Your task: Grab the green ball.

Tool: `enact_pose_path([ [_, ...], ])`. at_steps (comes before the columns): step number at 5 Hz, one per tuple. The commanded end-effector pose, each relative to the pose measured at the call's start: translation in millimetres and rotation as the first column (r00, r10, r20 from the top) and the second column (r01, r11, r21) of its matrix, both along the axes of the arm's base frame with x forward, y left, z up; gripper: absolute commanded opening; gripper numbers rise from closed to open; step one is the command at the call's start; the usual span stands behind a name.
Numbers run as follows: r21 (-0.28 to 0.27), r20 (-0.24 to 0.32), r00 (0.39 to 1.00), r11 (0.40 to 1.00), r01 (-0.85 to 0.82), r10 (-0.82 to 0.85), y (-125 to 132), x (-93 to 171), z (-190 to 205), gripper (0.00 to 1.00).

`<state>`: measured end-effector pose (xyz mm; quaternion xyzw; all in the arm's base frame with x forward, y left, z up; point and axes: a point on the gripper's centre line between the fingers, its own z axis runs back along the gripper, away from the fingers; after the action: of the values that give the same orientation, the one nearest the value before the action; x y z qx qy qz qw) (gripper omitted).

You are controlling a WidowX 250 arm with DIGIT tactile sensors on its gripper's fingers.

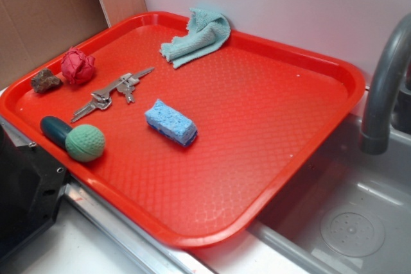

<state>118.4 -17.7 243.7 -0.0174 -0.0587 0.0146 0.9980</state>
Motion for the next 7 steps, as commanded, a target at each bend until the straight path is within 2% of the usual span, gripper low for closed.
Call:
enact_pose_path([
  [1,0.0,0.0,1.0,1.0,0.0,0.0,0,0,0,1.0],
  [2,-0.01,0.028,0.999,0.999,0.032,-0.032,4,-12,-50,1.0],
  [3,0.087,-0.031,0.999,0.996,0.017,-0.014,18,-13,-81,1.0],
  [6,0.087,-0.031,0.999,0.996,0.017,-0.014,18,-13,-81,1.0],
  [7,0.044,-0.03,0.999,0.998,0.045,-0.044,19,-19,-124,1.0],
])
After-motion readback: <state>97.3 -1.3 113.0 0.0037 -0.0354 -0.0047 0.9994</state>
